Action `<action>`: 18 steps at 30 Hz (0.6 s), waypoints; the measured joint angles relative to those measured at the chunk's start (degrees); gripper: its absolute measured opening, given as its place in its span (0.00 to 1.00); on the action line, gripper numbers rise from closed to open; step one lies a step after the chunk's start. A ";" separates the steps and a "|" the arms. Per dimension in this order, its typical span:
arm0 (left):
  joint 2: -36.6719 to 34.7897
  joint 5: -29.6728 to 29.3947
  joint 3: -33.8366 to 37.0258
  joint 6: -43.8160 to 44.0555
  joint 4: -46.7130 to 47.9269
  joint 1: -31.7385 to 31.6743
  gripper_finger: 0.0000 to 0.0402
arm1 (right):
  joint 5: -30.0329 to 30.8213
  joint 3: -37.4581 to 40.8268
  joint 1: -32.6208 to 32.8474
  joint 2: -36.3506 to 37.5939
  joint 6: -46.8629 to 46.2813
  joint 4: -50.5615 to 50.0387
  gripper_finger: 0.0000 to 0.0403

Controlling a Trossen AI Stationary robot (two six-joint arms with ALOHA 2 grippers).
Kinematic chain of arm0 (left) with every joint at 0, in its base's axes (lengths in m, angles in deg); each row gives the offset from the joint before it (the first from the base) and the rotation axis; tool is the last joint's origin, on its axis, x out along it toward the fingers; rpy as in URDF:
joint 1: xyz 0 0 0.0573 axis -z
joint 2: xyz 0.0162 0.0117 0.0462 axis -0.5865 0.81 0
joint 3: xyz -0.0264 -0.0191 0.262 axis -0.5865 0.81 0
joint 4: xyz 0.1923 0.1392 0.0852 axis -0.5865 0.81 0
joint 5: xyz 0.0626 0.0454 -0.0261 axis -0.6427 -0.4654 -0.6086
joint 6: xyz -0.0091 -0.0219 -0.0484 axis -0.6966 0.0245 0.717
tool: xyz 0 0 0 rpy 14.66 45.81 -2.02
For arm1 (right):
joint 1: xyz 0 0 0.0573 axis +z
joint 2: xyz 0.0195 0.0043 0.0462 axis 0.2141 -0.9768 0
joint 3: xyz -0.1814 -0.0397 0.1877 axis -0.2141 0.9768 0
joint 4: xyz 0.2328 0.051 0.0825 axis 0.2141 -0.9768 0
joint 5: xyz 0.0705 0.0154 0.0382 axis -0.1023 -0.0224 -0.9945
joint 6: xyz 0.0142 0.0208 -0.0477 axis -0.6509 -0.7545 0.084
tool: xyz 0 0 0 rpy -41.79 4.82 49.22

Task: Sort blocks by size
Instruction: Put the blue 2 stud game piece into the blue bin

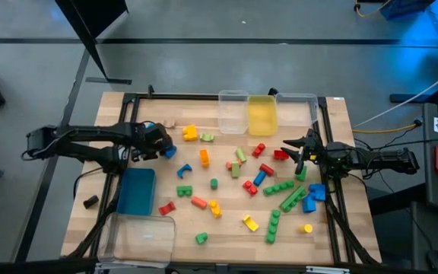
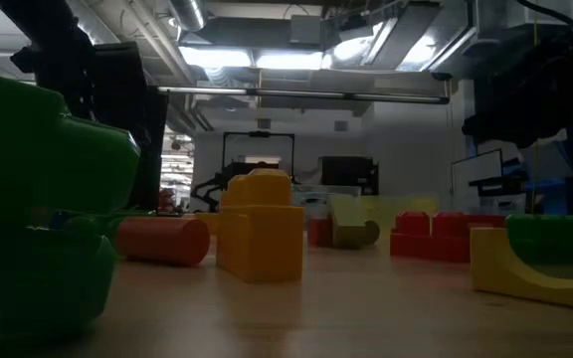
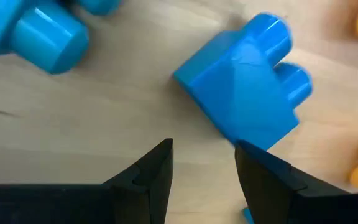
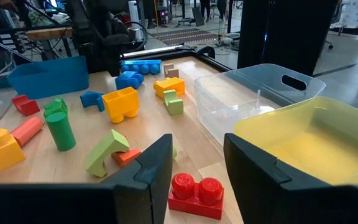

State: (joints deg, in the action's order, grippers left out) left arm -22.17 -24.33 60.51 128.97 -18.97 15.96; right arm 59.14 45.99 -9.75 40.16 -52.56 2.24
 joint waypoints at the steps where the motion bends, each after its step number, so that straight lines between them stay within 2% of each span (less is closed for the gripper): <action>1: 0.00 0.00 -0.01 0.00 -0.67 -0.27 0.39 | 0.00 0.01 -0.01 0.00 -0.01 -0.02 0.36; 6: 0.00 -0.02 -0.01 -0.50 -3.54 -1.47 0.39 | -0.02 0.00 -0.02 0.00 0.01 -0.02 0.36; 18: 0.02 -1.70 -0.01 -1.25 -2.78 -4.93 0.39 | 0.00 0.00 0.00 0.00 0.01 -0.02 0.36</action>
State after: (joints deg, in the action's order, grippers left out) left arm -22.15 -26.03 60.51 127.73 -21.75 11.03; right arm 59.14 45.99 -9.75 40.16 -52.55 2.22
